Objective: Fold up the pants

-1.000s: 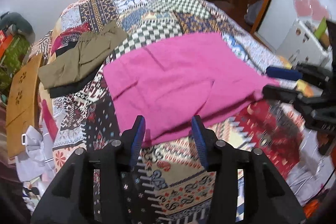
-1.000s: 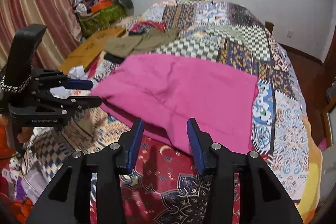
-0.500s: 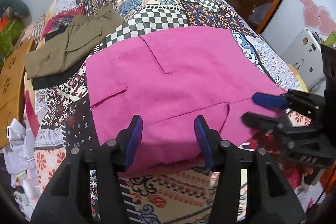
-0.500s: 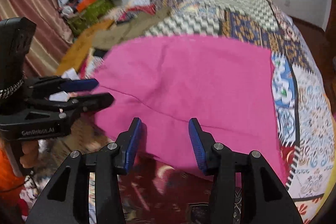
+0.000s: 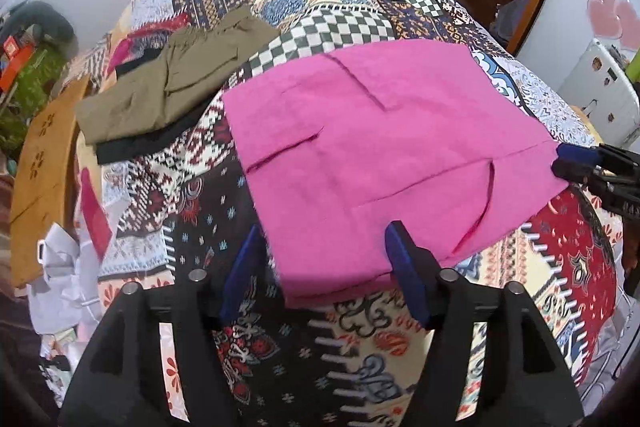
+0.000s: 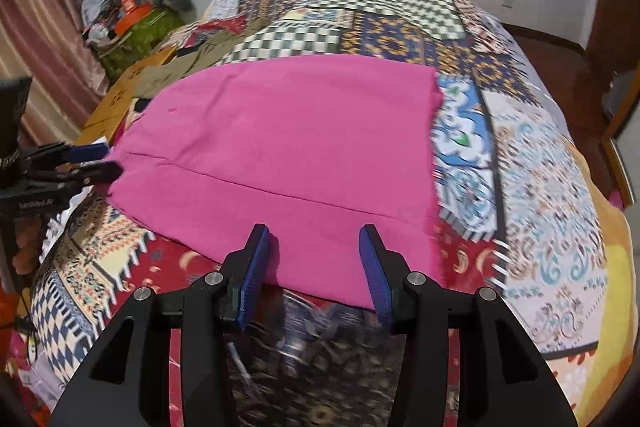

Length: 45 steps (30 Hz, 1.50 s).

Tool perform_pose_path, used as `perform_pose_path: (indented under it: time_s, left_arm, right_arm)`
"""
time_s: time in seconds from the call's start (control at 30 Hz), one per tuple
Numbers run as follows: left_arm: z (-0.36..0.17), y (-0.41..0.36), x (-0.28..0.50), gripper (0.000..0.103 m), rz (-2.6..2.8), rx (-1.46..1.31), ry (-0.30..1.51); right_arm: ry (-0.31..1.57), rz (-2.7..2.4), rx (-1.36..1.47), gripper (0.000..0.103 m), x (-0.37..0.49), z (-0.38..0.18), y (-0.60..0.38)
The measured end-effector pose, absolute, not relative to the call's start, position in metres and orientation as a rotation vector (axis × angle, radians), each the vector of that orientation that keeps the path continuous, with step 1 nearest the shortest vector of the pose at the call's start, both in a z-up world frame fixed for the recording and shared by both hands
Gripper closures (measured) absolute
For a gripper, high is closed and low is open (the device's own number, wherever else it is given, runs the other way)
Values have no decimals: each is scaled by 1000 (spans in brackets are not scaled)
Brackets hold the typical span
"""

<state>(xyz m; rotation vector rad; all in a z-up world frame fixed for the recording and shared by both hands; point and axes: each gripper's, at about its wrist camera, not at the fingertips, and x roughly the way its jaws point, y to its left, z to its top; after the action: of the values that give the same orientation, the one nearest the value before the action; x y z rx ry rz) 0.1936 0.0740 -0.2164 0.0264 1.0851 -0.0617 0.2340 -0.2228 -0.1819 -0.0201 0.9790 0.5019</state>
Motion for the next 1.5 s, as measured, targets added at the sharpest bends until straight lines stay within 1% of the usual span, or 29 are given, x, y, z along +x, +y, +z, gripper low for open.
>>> perform_pose_path:
  time_s: [0.1, 0.23, 0.33, 0.53, 0.6, 0.8, 0.93, 1.17, 1.5]
  left_arm:
    - [-218, 82, 191, 30, -62, -12, 1088]
    - [-218, 83, 188, 29, -58, -25, 1079]
    - [-219, 83, 188, 26, -47, -19, 1071]
    - [-211, 87, 190, 27, -39, -44, 1069]
    - [-204, 89, 192, 27, -44, -44, 1053]
    - [-183, 107, 215, 27, 2, -70, 993]
    - [-180, 120, 240, 27, 62, -70, 984]
    - [-202, 143, 290, 27, 116, -140, 1045]
    - [-234, 149, 339, 27, 111, -155, 1107]
  right_arm:
    - [991, 467, -3, 60, 234, -183, -236]
    - [1005, 426, 13, 61, 233, -186, -253]
    - [1015, 416, 27, 59, 232, -189, -262]
    - [1024, 410, 20, 59, 231, -182, -265]
    - [1022, 414, 20, 57, 232, -178, -265]
    - [959, 422, 13, 56, 243, -154, -264]
    - [911, 420, 24, 55, 263, -142, -264]
    - [900, 405, 10, 55, 305, -146, -259]
    - [975, 397, 21, 55, 380, -182, -256]
